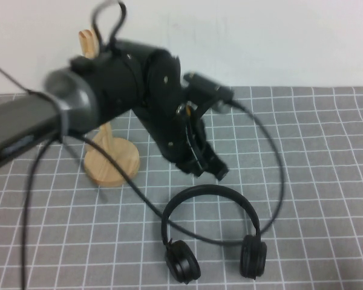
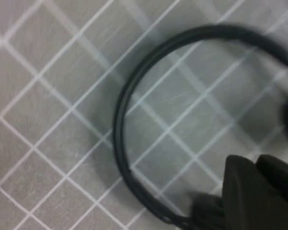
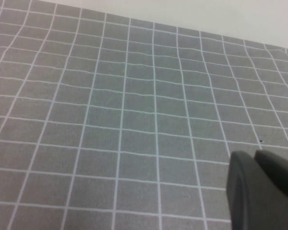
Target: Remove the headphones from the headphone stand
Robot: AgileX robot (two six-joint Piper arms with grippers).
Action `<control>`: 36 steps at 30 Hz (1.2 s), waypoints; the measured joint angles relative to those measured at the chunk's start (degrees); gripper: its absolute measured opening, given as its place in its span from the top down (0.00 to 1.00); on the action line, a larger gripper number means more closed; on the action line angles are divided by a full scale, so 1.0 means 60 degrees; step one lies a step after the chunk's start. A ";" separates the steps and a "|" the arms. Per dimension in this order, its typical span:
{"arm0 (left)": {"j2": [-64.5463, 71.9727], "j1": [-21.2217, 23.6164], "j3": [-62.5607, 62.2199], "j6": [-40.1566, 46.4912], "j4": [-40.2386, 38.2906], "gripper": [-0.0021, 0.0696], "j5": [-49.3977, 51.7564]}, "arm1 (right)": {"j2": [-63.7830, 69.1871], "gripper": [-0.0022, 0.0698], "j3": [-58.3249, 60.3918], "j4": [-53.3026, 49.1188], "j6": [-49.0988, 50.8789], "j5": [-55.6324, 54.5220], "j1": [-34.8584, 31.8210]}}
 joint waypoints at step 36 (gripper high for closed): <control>-1.2686 -0.0861 0.8819 -0.2063 0.2717 0.97 -0.3491 | 0.0000 0.98 0.0000 0.0000 0.0000 0.0000 0.0000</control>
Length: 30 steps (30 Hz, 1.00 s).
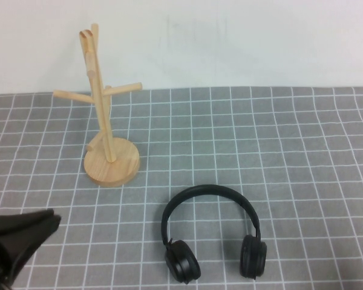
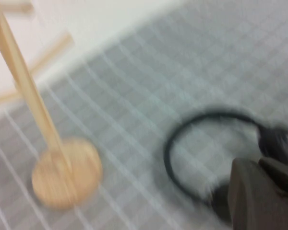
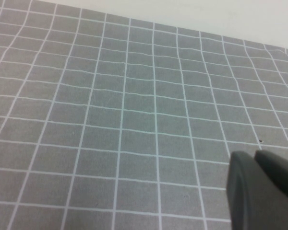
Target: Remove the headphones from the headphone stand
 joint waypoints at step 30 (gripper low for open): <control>-0.5083 0.6498 0.6124 0.1715 -0.2804 0.98 -0.2688 | 0.0000 0.98 0.0000 0.0000 0.0000 0.0000 0.0000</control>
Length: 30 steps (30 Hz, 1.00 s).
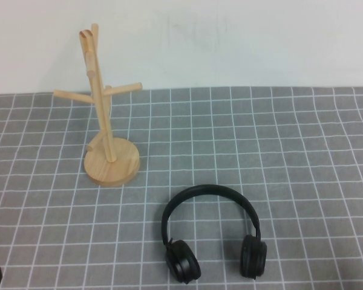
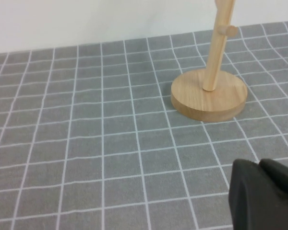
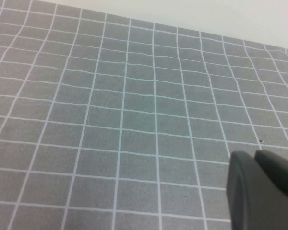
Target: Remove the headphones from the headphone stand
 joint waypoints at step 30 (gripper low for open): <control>0.0000 0.0000 -0.0017 0.0000 -0.0065 0.98 0.0186 | 0.0000 0.98 0.0000 0.0000 0.0000 0.0000 0.0000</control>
